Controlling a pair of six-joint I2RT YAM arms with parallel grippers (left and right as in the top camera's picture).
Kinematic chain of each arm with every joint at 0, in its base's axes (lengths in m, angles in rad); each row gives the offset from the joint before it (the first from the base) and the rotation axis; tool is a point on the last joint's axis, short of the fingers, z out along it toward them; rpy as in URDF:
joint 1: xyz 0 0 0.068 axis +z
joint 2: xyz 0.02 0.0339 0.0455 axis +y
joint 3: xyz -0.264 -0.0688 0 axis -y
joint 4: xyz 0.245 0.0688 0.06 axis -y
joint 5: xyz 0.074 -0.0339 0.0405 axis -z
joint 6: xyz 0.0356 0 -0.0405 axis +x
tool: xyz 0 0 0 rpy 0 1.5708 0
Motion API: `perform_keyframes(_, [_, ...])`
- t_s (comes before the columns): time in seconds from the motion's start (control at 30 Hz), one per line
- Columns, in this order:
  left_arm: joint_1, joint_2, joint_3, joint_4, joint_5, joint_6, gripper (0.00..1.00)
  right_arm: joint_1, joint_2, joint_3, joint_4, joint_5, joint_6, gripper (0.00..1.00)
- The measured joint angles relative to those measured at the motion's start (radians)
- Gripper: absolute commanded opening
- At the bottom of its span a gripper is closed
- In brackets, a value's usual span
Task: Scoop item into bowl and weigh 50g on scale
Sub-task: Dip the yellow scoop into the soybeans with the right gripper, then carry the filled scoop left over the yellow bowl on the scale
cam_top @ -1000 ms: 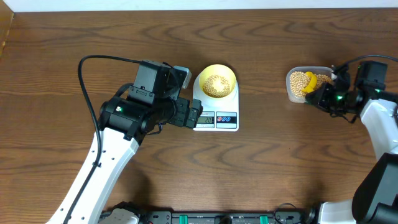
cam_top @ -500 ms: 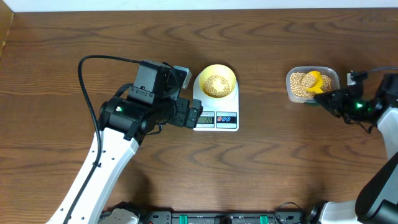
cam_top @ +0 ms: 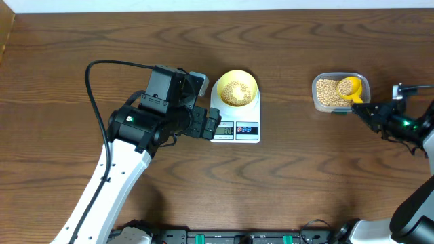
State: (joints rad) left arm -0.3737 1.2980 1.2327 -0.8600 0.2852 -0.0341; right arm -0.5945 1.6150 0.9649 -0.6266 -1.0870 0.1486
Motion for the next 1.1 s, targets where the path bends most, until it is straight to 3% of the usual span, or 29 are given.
perform_keyframes(0.6, [0.0, 0.0, 0.0, 0.0, 0.0, 0.0, 0.98, -0.055, 0.0, 0.0, -0.02, -0.242, 0.0, 0.01])
perform_keyframes(1.1, [0.0, 0.0, 0.0, 0.0, 0.0, 0.0, 0.98, 0.162, 0.0, -0.001, 0.021, -0.296, 0.079, 0.01])
